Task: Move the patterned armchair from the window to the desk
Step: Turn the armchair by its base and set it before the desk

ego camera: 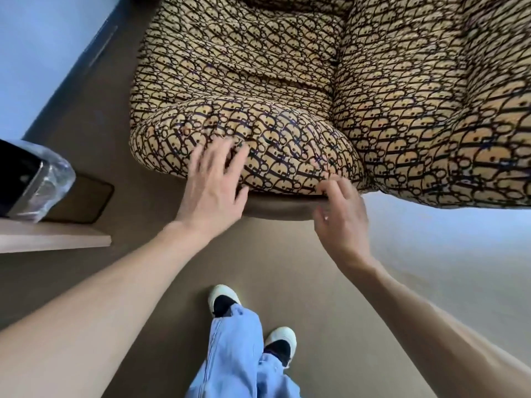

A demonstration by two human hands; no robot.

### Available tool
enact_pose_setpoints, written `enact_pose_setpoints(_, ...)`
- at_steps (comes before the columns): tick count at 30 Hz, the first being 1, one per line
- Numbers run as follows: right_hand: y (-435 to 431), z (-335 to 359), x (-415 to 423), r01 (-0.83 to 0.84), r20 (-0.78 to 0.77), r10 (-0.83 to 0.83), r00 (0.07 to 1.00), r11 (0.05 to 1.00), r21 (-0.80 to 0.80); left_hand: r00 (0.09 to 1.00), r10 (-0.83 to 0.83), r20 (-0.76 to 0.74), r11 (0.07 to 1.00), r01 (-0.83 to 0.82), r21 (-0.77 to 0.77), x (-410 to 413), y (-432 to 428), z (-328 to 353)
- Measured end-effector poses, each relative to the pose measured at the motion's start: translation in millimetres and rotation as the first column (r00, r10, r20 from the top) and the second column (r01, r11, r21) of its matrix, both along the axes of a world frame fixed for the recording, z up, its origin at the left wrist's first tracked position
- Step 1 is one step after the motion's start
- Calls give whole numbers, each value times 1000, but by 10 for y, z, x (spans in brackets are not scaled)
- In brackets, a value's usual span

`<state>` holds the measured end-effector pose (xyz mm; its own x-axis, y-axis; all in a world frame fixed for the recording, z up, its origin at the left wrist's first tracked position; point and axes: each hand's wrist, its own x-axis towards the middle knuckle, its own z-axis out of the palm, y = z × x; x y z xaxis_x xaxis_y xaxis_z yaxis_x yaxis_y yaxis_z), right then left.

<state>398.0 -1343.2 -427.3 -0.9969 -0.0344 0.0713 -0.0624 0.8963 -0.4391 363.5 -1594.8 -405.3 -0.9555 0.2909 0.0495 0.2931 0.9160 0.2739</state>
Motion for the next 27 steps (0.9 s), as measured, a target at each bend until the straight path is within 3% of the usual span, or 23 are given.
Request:
enact_pose_setpoints(2, 81, -86, 112, -33, 84, 22, 996, 991, 129, 975, -197, -100, 980, 199, 7, 311, 74, -56)
enact_pose_setpoints(3, 97, -136, 123, -88, 183, 53, 982, 979, 185, 962, -266, -61, 964, 267, 4, 438, 109, -97)
enact_pose_setpoints(5, 80, -218, 69, -201, 336, 113, 935, 950, 240, 966, -253, 44, 967, 253, 1, 513, 159, -186)
enact_pose_setpoints(8, 4, -342, -22, -242, 335, 144, 931, 931, 273, 981, -189, 45, 982, 190, -24, 387, 181, -322)
enact_pose_setpoints(13, -250, -515, -164, -248, 374, 122, 919, 918, 308, 960, -94, 263, 969, 149, -198, 61, 30, -544)
enact_pose_setpoints(16, -341, -534, -370, -268, 473, 94, 876, 910, 316, 914, -49, 402, 936, 182, -301, -308, -155, -556)
enact_pose_setpoints(20, -593, -573, -435, -252, 471, 88, 878, 921, 298, 926, -74, 371, 901, 222, -372, -548, -504, -637)
enact_pose_setpoints(27, -1006, -577, -434, -120, 415, -2, 910, 956, 269, 926, -182, 332, 933, 269, -239, -741, -847, -614)
